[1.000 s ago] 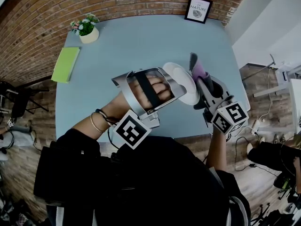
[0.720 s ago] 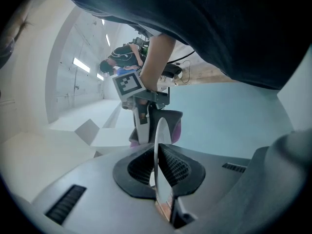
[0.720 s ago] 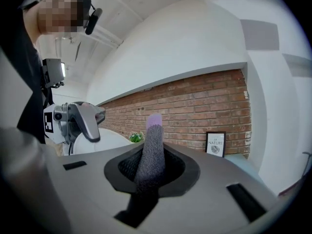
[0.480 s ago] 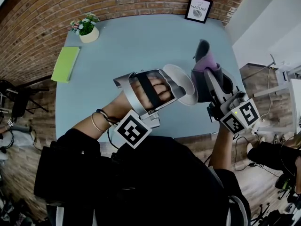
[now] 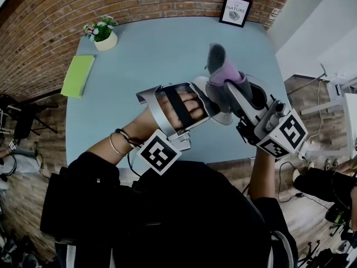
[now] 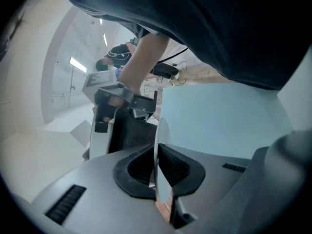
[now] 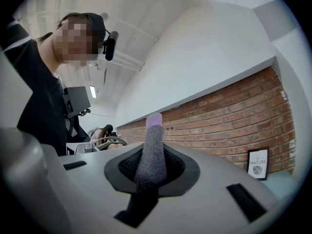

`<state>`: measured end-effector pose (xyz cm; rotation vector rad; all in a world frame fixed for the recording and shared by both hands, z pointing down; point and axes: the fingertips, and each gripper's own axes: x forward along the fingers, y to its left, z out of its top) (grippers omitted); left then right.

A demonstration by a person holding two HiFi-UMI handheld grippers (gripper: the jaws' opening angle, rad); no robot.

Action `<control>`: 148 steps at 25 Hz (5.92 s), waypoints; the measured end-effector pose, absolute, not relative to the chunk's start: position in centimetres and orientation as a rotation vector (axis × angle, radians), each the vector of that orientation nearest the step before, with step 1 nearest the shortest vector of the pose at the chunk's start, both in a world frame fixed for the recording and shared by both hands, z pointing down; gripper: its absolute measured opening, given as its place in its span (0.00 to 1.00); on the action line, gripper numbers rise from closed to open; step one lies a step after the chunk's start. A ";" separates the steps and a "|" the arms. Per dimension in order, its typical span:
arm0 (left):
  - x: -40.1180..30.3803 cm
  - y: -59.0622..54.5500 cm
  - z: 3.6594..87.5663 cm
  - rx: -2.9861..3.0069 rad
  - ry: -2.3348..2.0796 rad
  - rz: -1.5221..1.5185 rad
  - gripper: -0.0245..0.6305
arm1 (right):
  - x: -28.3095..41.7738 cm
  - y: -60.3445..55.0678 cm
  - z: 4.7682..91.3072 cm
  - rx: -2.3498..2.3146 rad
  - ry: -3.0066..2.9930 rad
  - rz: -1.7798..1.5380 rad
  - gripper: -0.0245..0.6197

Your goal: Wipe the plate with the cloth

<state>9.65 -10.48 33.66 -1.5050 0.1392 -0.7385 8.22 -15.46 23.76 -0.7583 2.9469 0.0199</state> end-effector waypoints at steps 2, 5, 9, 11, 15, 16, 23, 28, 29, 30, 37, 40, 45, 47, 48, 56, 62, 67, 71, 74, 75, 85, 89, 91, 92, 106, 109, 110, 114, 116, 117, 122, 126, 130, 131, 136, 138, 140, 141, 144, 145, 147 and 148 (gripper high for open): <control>9.7 -10.5 33.7 -1.496 0.137 -0.741 0.07 | 7.2 -15.0 24.1 -0.704 2.991 0.038 0.10; 9.6 -10.5 33.7 -1.490 0.136 -0.744 0.07 | 5.8 -14.7 25.2 -0.638 3.078 0.066 0.10; 9.6 -10.5 33.8 -1.486 0.136 -0.747 0.07 | 4.9 -14.9 26.6 -0.606 3.140 0.046 0.10; 9.5 -10.4 33.9 -1.486 0.134 -0.750 0.07 | 4.8 -15.1 27.1 -0.611 3.151 0.030 0.10; 9.4 -10.4 33.7 -1.488 0.135 -0.749 0.07 | 4.9 -15.8 28.1 -0.642 3.181 0.006 0.10; 9.3 -10.4 33.7 -1.489 0.135 -0.748 0.07 | 4.9 -15.9 28.3 -0.649 3.187 -0.001 0.10; 9.4 -10.1 33.8 -1.484 0.129 -0.745 0.08 | 5.6 -17.0 30.2 -0.714 3.216 -0.045 0.10; 9.4 -10.2 33.6 -1.485 0.132 -0.744 0.08 | 6.6 -18.1 31.5 -0.785 3.209 -0.115 0.10; 9.3 -10.2 33.7 -1.487 0.133 -0.745 0.08 | 6.8 -18.2 31.8 -0.795 3.209 -0.123 0.10; 9.2 -10.3 33.7 -1.489 0.135 -0.746 0.08 | 6.9 -18.3 32.0 -0.805 3.209 -0.130 0.10; 8.9 -10.7 33.4 -1.501 0.166 -0.757 0.08 | 8.2 -18.8 32.9 -0.871 3.188 -0.179 0.10; 8.8 -10.9 33.3 -1.509 0.185 -0.762 0.08 | 8.9 -18.8 33.1 -0.901 3.168 -0.215 0.10; 8.3 -11.7 33.4 -1.518 0.218 -0.779 0.08 | 9.5 -18.4 33.1 -0.931 3.135 -0.245 0.10; 8.1 -12.0 33.4 -1.527 0.230 -0.786 0.08 | 9.7 -18.1 33.0 -0.933 3.118 -0.264 0.10; 8.1 -12.1 33.4 -1.532 0.235 -0.788 0.08 | 9.8 -17.9 33.0 -0.936 3.110 -0.271 0.10; 7.5 -12.7 33.9 -1.589 0.293 -0.817 0.08 | 9.7 -16.2 32.0 -0.938 3.055 -0.257 0.10; 7.7 -13.1 34.3 -1.626 0.329 -0.834 0.08 | 10.0 -15.1 31.0 -0.950 3.009 -0.240 0.10; 7.7 -13.8 34.4 -1.710 0.382 -0.829 0.08 | 10.0 -14.5 29.8 -0.941 2.971 -0.225 0.10; 7.2 -14.5 34.2 -1.768 0.430 -0.825 0.08 | 10.1 -14.3 29.0 -0.937 2.940 -0.208 0.10; 7.0 -14.7 34.1 -1.793 0.453 -0.822 0.08 | 10.1 -14.2 28.6 -0.938 2.925 -0.200 0.10; 6.9 -14.7 34.1 -1.804 0.461 -0.822 0.08 | 10.0 -14.2 28.4 -0.937 2.920 -0.195 0.10; 6.3 -15.8 33.8 -1.882 0.533 -0.811 0.07 | 11.3 -14.6 27.2 -1.010 2.842 -0.144 0.10; 5.8 -16.5 33.5 -1.912 0.568 -0.805 0.07 | 11.8 -14.8 27.0 -1.032 2.828 -0.131 0.10; 5.5 -16.8 33.4 -1.927 0.586 -0.801 0.07 | 12.0 -14.8 27.0 -1.041 2.823 -0.126 0.10; 5.3 -17.0 33.3 -1.931 0.596 -0.799 0.07 | 12.1 -14.9 27.0 -1.046 2.822 -0.125 0.10; 3.5 -18.7 32.4 -2.088 0.750 -0.752 0.07 | 13.0 -15.4 27.4 -1.095 2.784 -0.138 0.10; 3.4 -18.9 32.4 -2.137 0.781 -0.730 0.07 | 13.0 -15.4 27.6 -1.103 2.778 -0.137 0.10; 3.4 -18.9 32.4 -2.160 0.791 -0.718 0.07 | 13.0 -15.3 27.6 -1.105 2.775 -0.138 0.10; 3.5 -18.7 32.0 -2.237 0.822 -0.666 0.07 | 13.2 -15.3 27.7 -1.117 2.766 -0.142 0.10; 3.6 -18.7 32.0 -2.254 0.834 -0.655 0.07 | 13.3 -15.3 27.7 -1.119 2.762 -0.142 0.10; 3.6 -18.7 32.0 -2.266 0.841 -0.650 0.07 | 13.3 -15.3 27.8 -1.121 2.760 -0.143 0.10; 3.6 -18.8 31.7 -2.361 0.887 -0.593 0.07 | 13.4 -15.3 28.0 -1.130 2.758 -0.152 0.10; 3.6 -18.8 31.6 -2.451 0.899 -0.536 0.07 | 13.2 -15.4 28.2 -1.134 2.760 -0.154 0.10; 3.6 -18.7 31.7 -2.492 0.894 -0.516 0.07 | 13.2 -15.5 28.3 -1.140 2.759 -0.157 0.10; 3.6 -18.7 31.9 -2.504 0.891 -0.513 0.07 | 13.2 -15.5 28.4 -1.140 2.758 -0.159 0.10; 3.7 -18.6 32.6 -2.607 0.875 -0.463 0.07 | 13.4 -15.5 28.3 -1.146 2.752 -0.160 0.10; 3.5 -18.8 32.8 -2.649 0.898 -0.456 0.07 | 13.4 -15.5 28.3 -1.151 2.751 -0.159 0.10; 3.2 -19.0 33.2 -2.672 0.915 -0.461 0.07 | 13.5 -15.4 28.3 -1.157 2.751 -0.159 0.10; 3.2 -19.0 33.2 -2.677 0.909 -0.461 0.07 | 13.6 -15.4 28.4 -1.160 2.751 -0.161 0.10; 3.3 -18.9 33.5 -2.687 0.886 -0.469 0.07 | 13.6 -15.3 28.6 -1.161 2.752 -0.172 0.10; 3.3 -18.9 33.7 -2.690 0.886 -0.475 0.07 | 13.6 -15.3 28.6 -1.158 2.754 -0.175 0.10; 3.3 -18.9 34.1 -2.706 0.889 -0.482 0.07 | 13.4 -15.3 28.8 -1.153 2.758 -0.181 0.10; 3.3 -18.9 34.3 -2.718 0.891 -0.481 0.07 | 13.3 -15.3 28.9 -1.152 2.760 -0.184 0.10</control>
